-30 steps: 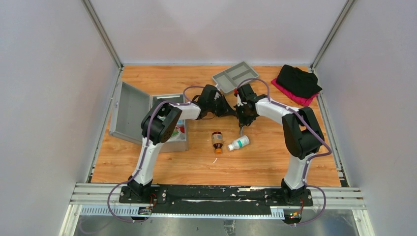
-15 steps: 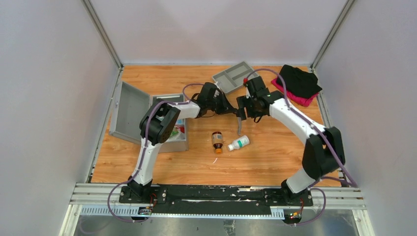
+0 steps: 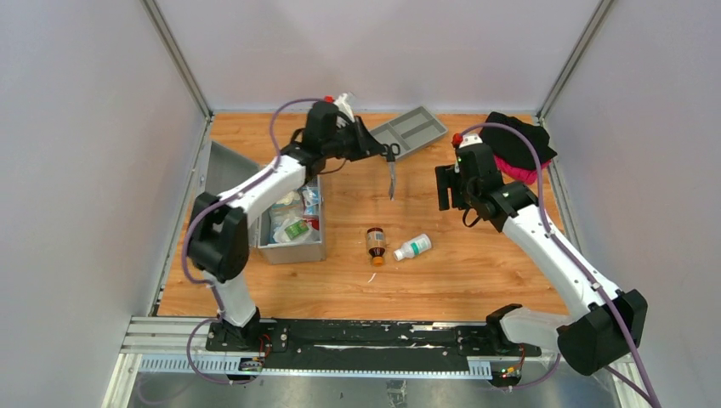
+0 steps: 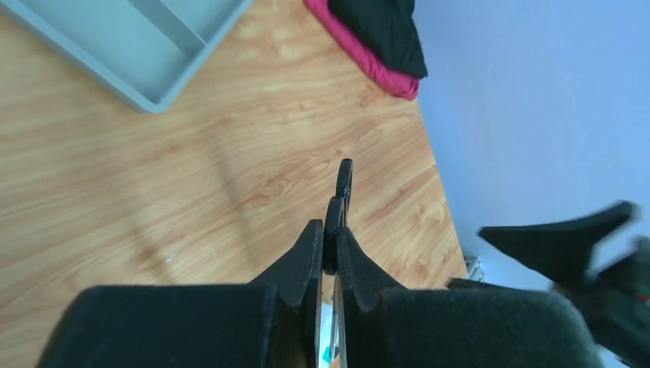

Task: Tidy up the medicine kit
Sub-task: Place the scissors in the medicine box.

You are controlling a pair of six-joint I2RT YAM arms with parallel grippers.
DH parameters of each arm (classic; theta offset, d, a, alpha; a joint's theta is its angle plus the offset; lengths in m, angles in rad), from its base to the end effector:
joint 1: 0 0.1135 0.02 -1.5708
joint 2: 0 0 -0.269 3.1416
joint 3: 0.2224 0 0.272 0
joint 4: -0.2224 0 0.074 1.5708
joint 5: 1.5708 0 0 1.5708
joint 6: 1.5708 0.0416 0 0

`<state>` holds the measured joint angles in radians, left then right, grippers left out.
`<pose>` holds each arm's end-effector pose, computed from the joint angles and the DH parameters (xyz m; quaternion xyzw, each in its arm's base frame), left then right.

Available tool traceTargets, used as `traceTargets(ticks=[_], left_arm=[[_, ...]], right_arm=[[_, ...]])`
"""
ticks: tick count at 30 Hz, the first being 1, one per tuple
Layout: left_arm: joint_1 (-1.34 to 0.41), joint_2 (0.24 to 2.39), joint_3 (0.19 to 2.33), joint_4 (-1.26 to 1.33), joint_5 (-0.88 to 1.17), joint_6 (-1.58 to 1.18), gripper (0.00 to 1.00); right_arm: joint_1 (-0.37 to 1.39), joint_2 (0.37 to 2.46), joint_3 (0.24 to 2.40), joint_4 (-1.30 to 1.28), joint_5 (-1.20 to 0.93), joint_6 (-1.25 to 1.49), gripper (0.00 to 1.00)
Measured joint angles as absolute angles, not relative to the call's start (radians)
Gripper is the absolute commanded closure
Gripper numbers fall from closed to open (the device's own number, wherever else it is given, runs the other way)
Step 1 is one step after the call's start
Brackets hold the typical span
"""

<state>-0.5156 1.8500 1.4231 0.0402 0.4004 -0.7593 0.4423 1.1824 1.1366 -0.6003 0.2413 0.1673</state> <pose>0.3961 -0.2431 0.2745 0.0113 0.8207 -0.4581 0.3413 0.2548 0.1097 0.3414 -0.0686 0.8875 0.0301 0.4547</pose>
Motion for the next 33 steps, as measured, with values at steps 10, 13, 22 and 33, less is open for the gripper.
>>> traceTargets(ticks=[10,13,22,33], left_arm=[[-0.274,1.309,1.24,-0.301,0.365,-0.561,1.0],[-0.202,1.189,1.191,-0.42,0.337,-0.482,1.0],[-0.087,1.133,0.933,-0.44,0.3,-0.411,1.0],[-0.057,1.375,0.867,-0.217,0.379,-0.466,0.86]], right_arm=[[0.442,1.113,1.018,-0.588,0.192,0.183,0.23],[0.442,1.105,1.0,-0.57,0.152,0.19,0.27],[0.442,1.116,0.99,-0.56,0.026,0.2,0.33],[0.442,1.05,0.963,-0.558,-0.06,0.21,0.31]])
